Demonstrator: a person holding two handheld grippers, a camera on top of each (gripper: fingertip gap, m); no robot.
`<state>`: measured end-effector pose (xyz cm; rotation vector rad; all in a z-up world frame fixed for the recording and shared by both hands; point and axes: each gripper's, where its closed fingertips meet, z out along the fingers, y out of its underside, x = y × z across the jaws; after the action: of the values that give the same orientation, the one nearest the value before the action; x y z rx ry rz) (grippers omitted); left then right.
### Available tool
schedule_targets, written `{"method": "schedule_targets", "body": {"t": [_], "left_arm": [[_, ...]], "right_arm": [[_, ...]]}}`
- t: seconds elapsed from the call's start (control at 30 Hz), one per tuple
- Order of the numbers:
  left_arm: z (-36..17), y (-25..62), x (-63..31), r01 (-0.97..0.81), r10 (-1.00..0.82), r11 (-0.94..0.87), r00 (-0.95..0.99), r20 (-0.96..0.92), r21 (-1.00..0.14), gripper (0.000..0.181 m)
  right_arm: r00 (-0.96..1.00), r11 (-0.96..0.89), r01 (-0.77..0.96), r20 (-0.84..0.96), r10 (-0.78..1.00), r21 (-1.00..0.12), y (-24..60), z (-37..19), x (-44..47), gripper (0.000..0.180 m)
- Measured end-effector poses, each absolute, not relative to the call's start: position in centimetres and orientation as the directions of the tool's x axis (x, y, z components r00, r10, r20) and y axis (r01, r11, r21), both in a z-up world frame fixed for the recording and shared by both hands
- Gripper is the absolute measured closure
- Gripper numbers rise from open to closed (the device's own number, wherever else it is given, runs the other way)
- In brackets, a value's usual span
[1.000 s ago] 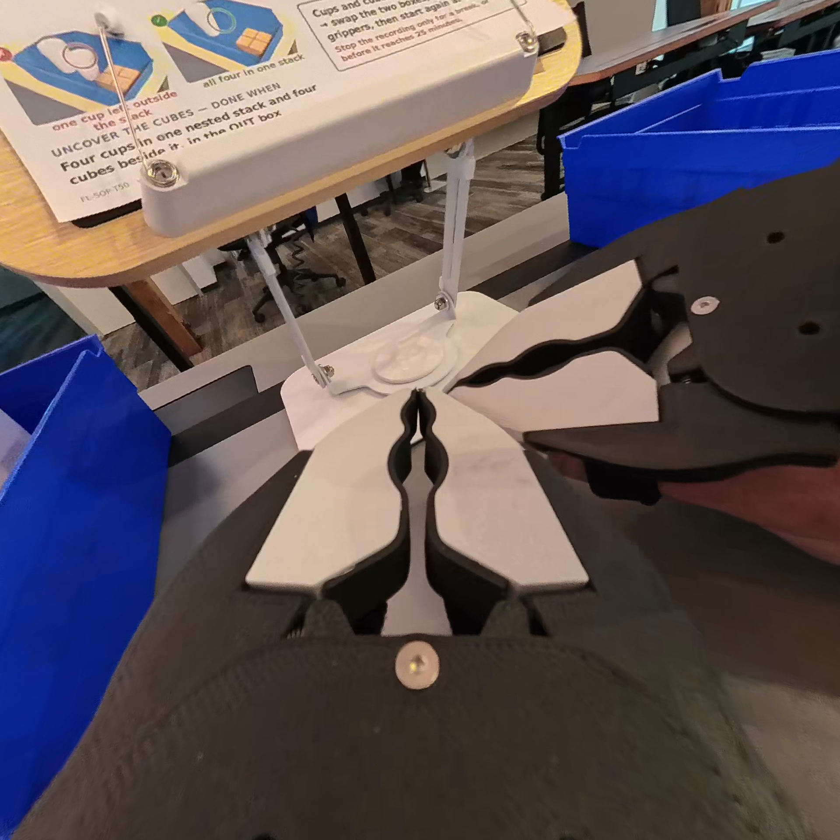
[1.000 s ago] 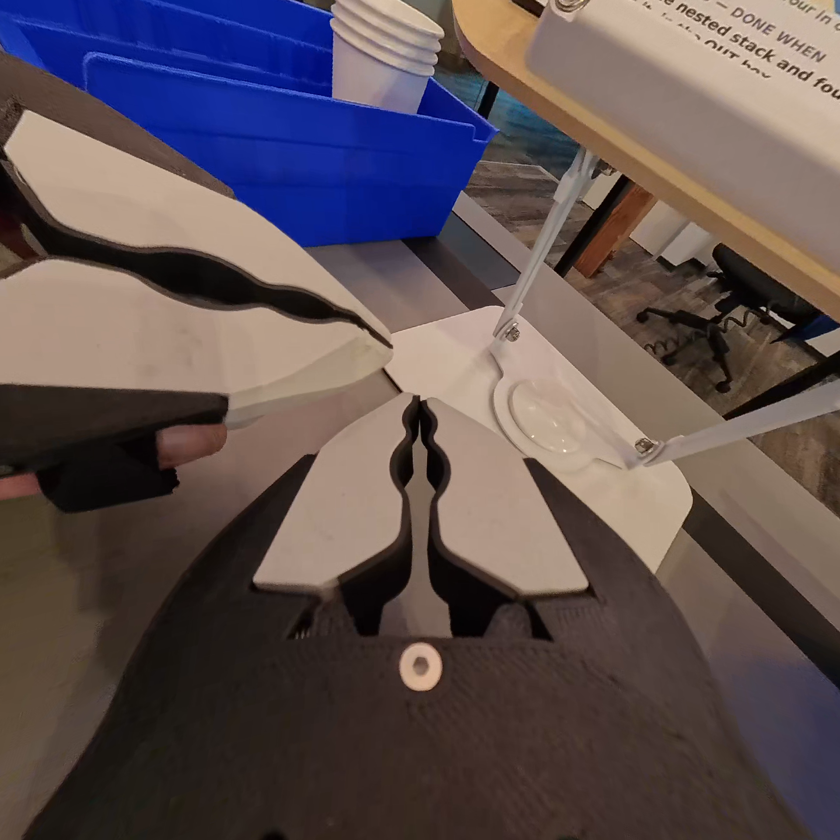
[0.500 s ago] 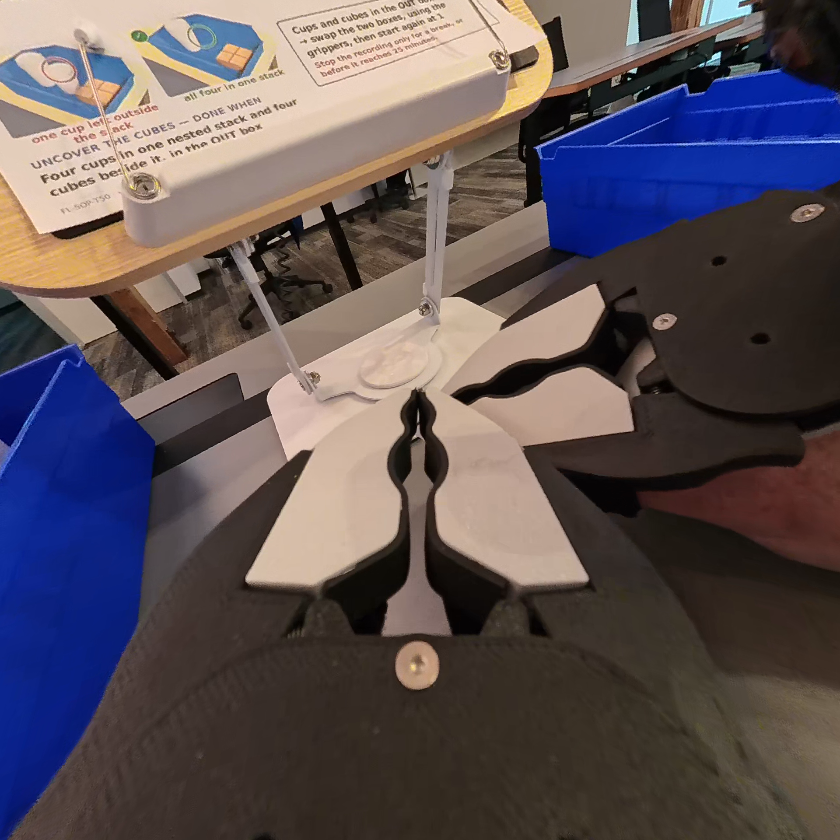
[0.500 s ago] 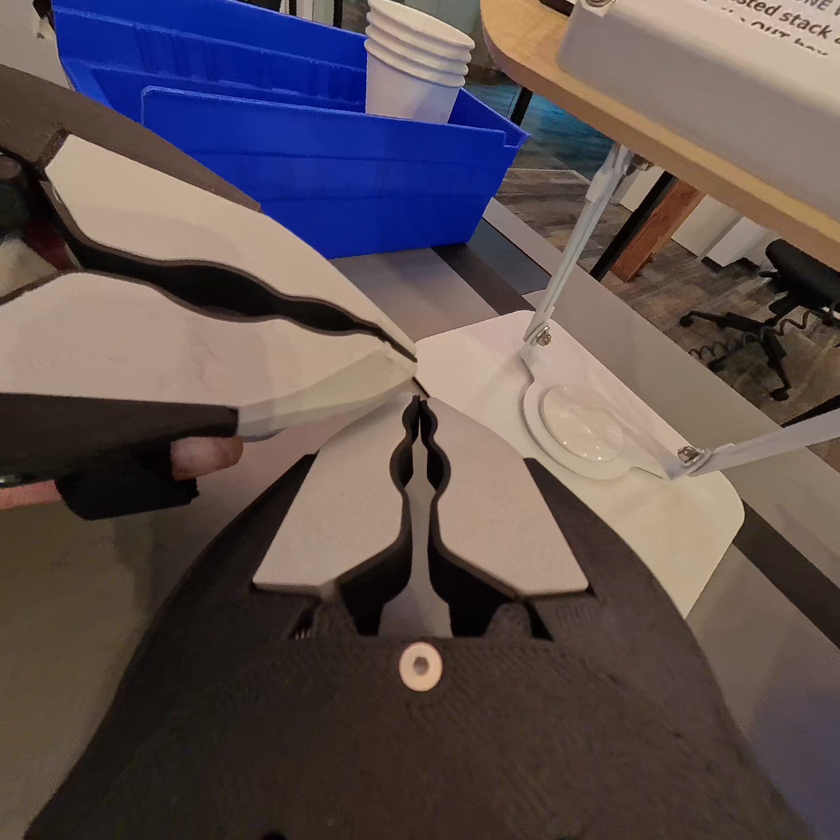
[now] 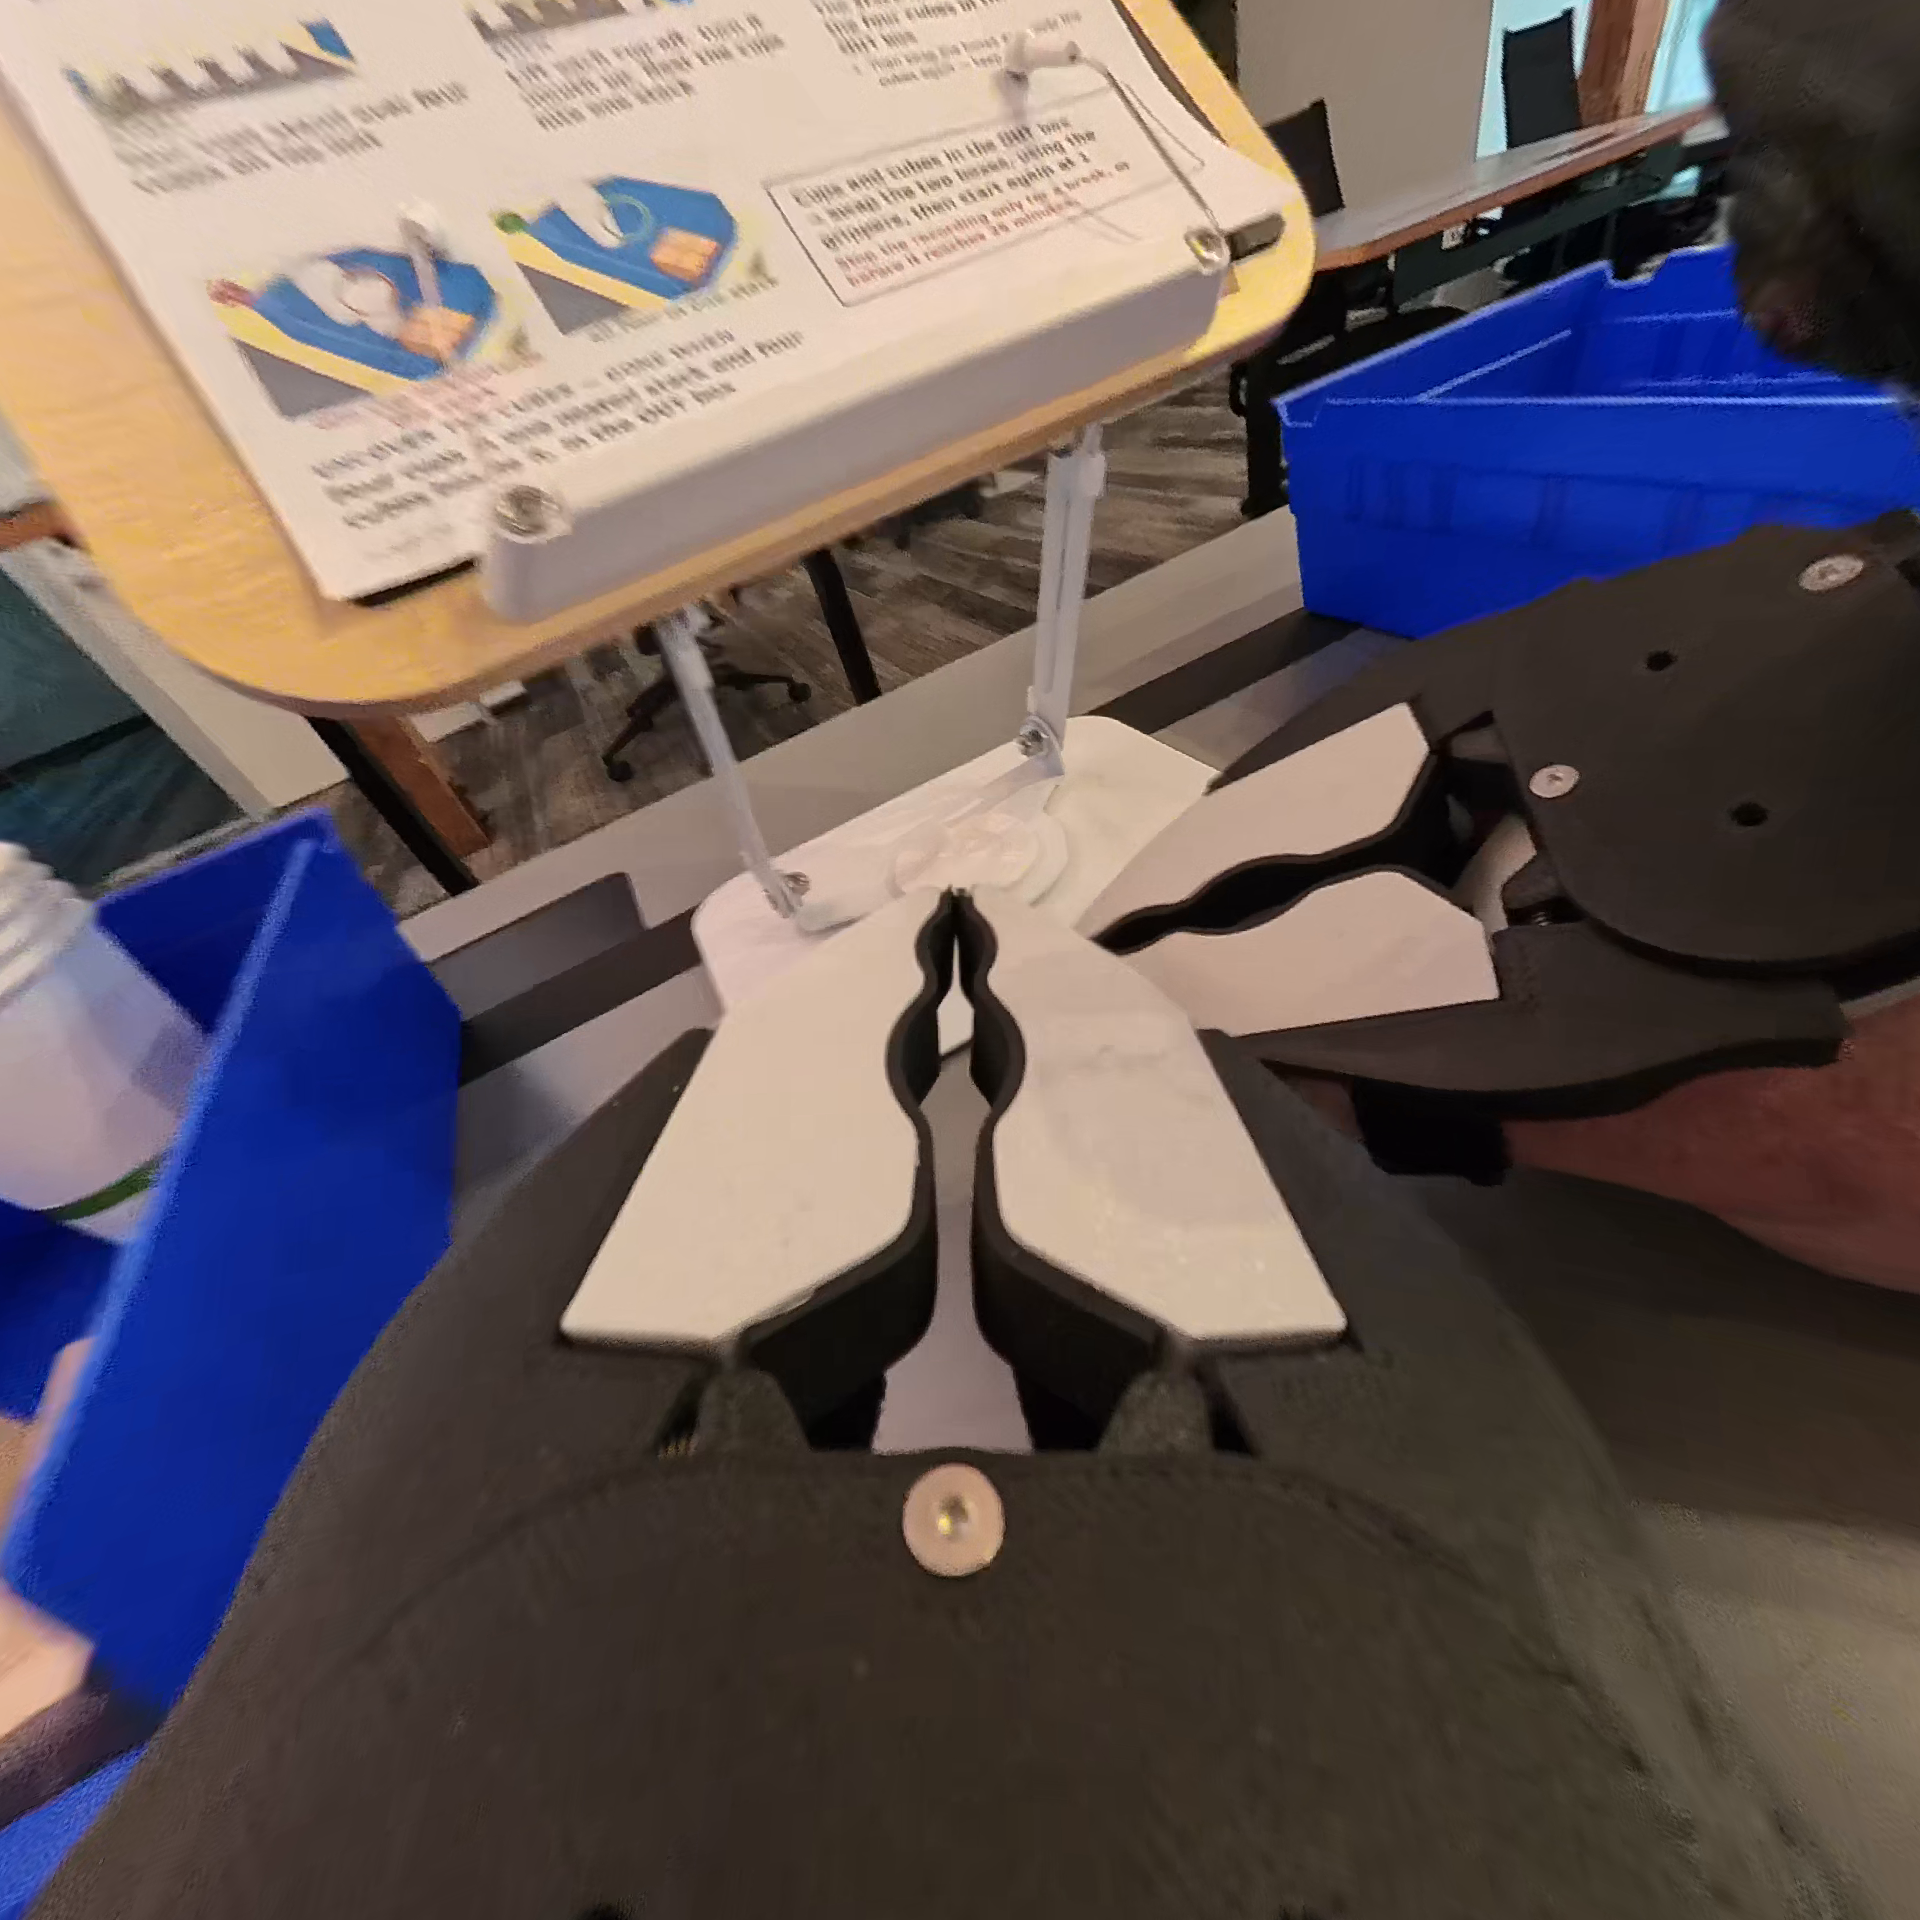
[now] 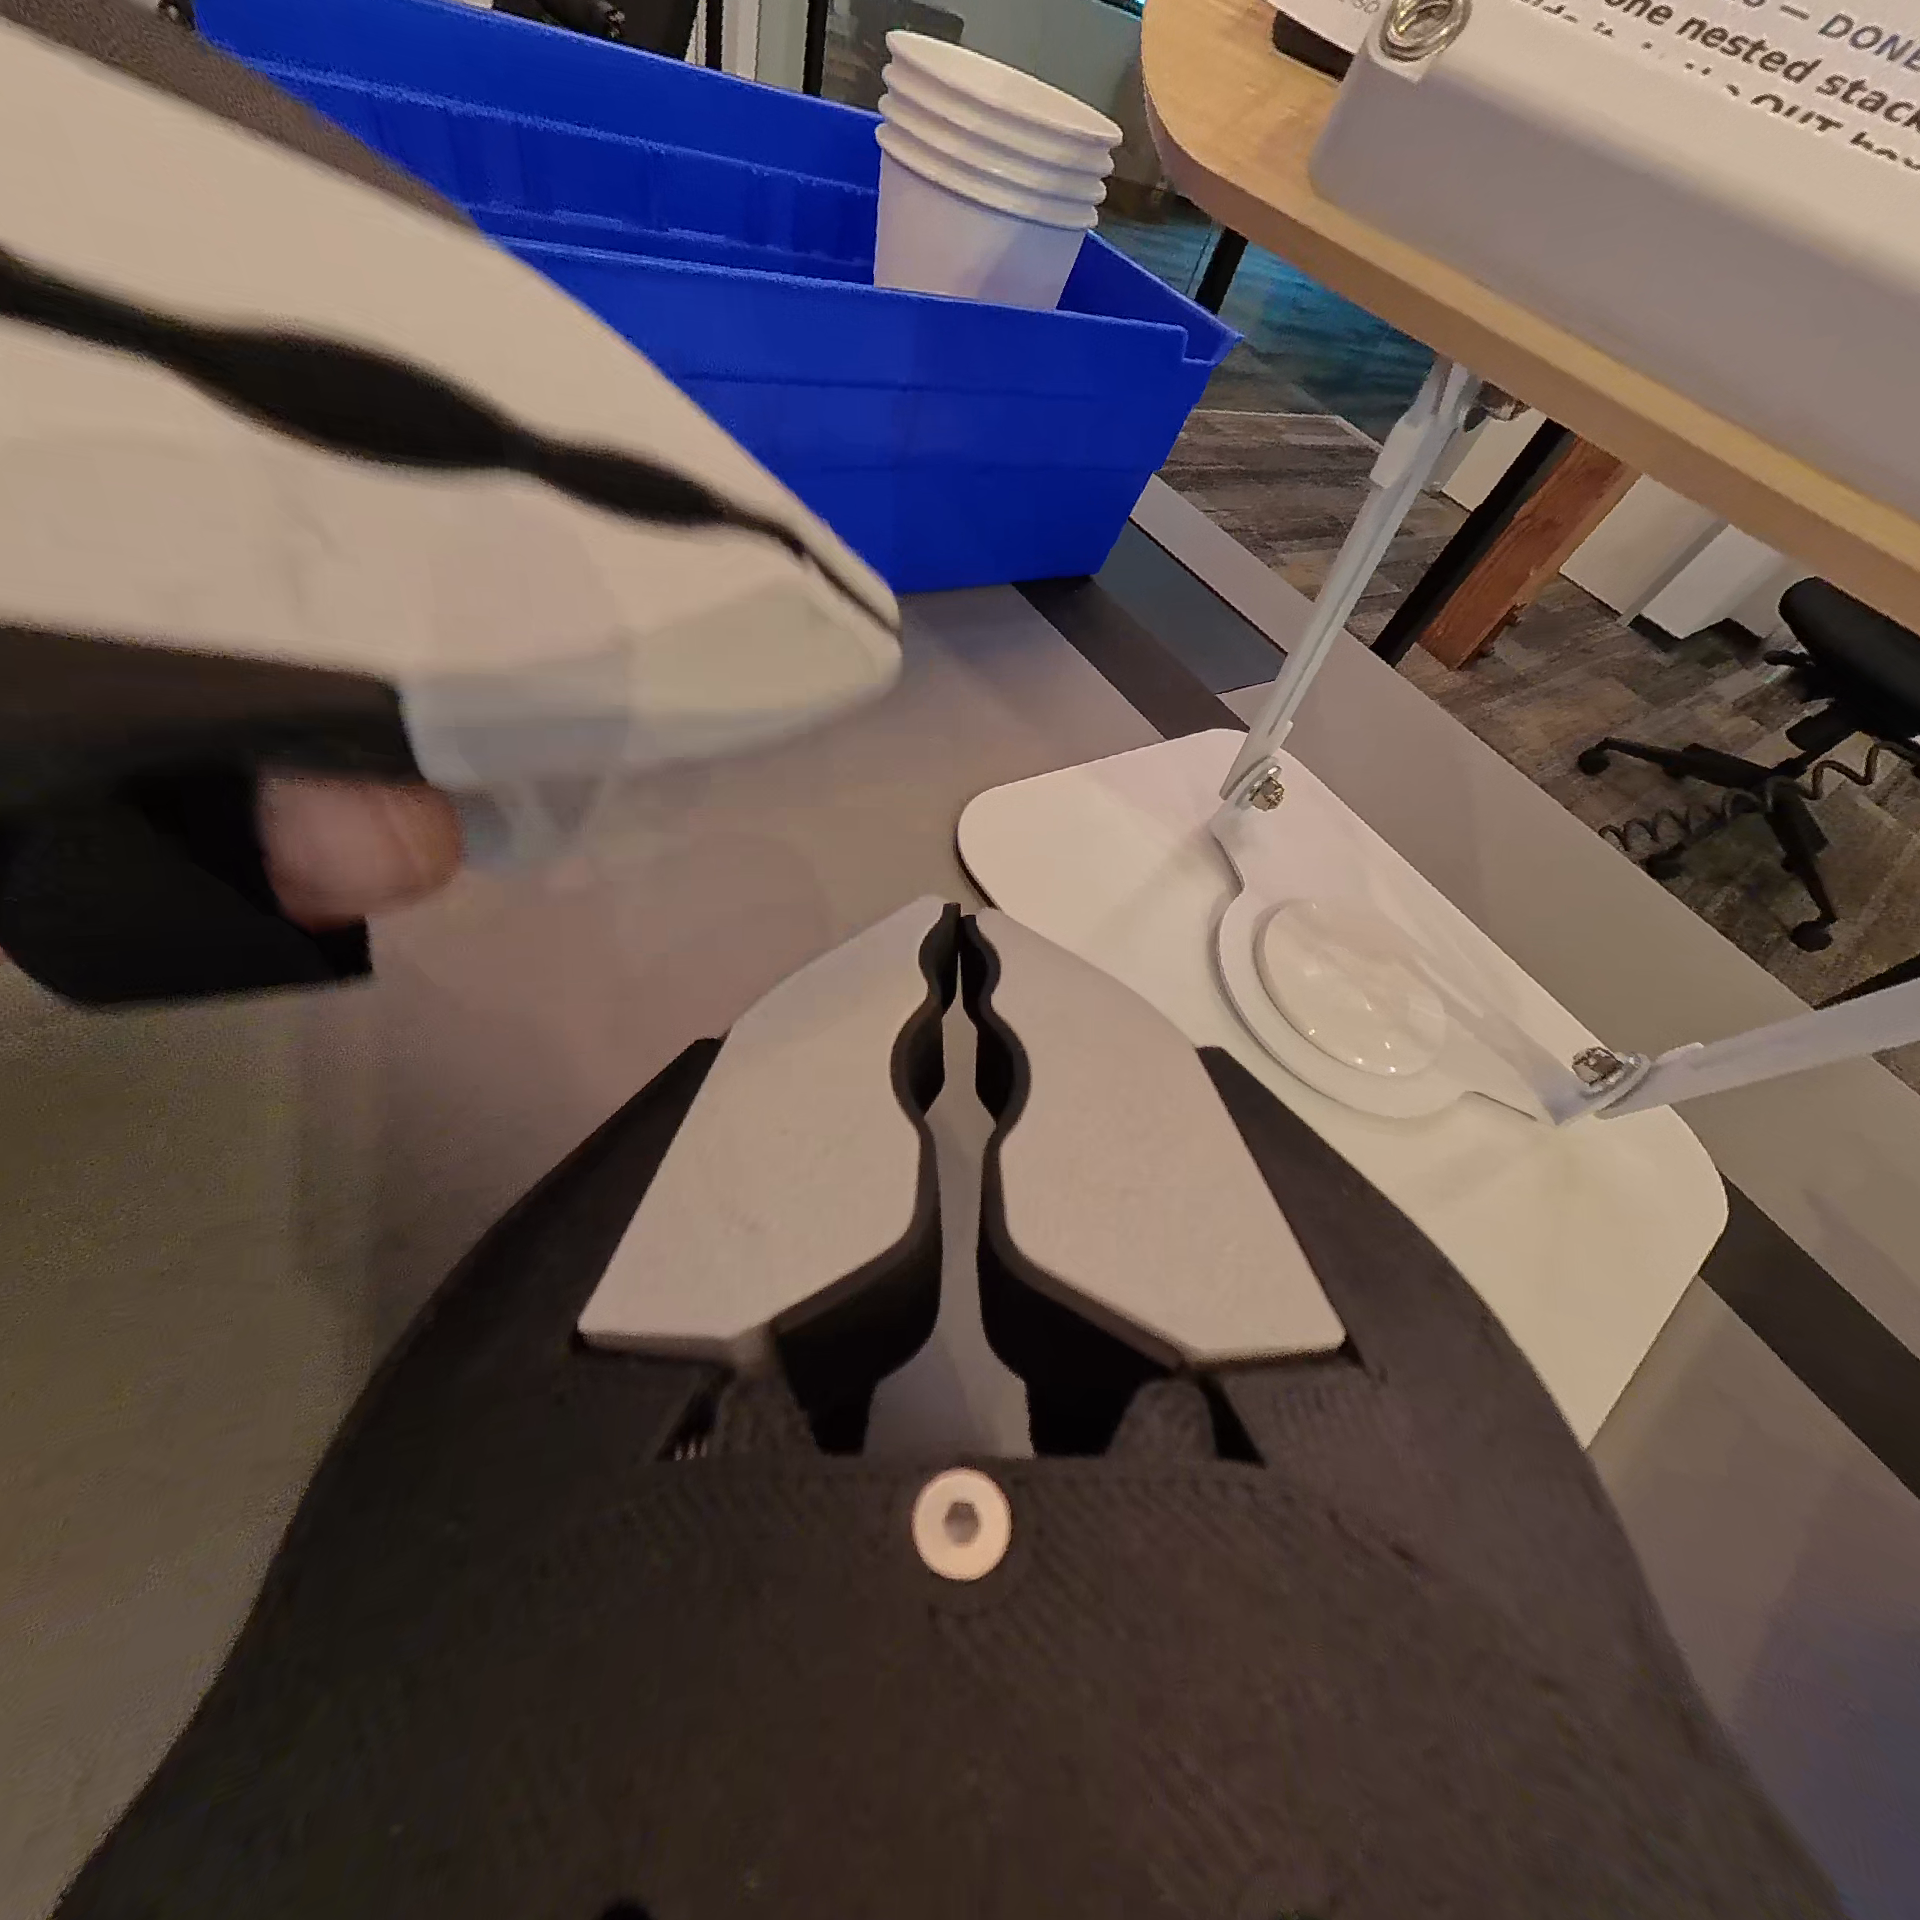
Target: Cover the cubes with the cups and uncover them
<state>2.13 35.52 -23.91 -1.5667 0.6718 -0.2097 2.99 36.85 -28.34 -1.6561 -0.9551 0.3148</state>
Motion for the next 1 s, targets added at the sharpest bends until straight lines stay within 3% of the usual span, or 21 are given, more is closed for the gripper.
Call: {"method": "schedule_targets", "body": {"t": [0.03, 0.23, 0.33, 0.43, 0.53, 0.6, 0.83, 0.9, 1.0], "left_arm": [[-23.1, 35.4, 1.4, -0.291, -0.505, 0.051, 0.818, -0.276, -0.955, 0.181], [-16.5, 34.8, -7.5, -0.307, -0.299, 0.121, 0.896, -0.33, -0.944, 0.181], [-16.2, 35.4, -14.0, -0.338, -0.218, 0.037, 0.916, -0.338, -0.94, 0.181], [-18.1, 36.2, -20.1, -0.352, -0.172, -0.084, 0.927, -0.334, -0.932, 0.181], [-20.7, 37.5, -24.4, -0.32, -0.164, -0.253, 0.944, -0.286, -0.913, 0.142], [-22.4, 38.3, -25.5, -0.279, -0.204, -0.362, 0.955, -0.217, -0.889, 0.129], [-27.2, 40.2, -25.4, -0.291, -0.295, -0.598, 0.946, -0.132, -0.747, 0.125], [-27.3, 40.7, -25.4, -0.281, -0.288, -0.604, 0.95, -0.125, -0.745, 0.133], [-28.2, 40.7, -25.9, -0.254, -0.269, -0.672, 0.959, -0.091, -0.695, 0.13]], "right_arm": [[0.63, -0.026, 0.421, 0.272, 0.727, -0.907, 36.8, -28.3, 2.9, 0.18], [0.611, -0.012, 0.426, 0.278, 0.741, -0.905, 36.6, -28.3, 2.8, 0.18], [0.605, -0.016, 0.423, 0.269, 0.75, -0.906, 36.8, -28.4, 3.2, 0.18], [0.595, -0.017, 0.43, 0.269, 0.758, -0.902, 37.0, -28.5, 3.5, 0.18], [0.585, -0.022, 0.426, 0.257, 0.769, -0.905, 37.0, -28.6, 3.7, 0.18], [0.575, -0.019, 0.433, 0.26, 0.776, -0.901, 36.9, -28.7, 3.6, 0.18], [0.547, -0.004, 0.464, 0.283, 0.788, -0.886, 36.6, -29.1, 3.2, 0.18], [0.546, -0.005, 0.466, 0.283, 0.789, -0.885, 36.5, -29.1, 3.2, 0.18], [0.542, -0.004, 0.472, 0.287, 0.79, -0.881, 36.5, -29.2, 3.2, 0.18]]}}
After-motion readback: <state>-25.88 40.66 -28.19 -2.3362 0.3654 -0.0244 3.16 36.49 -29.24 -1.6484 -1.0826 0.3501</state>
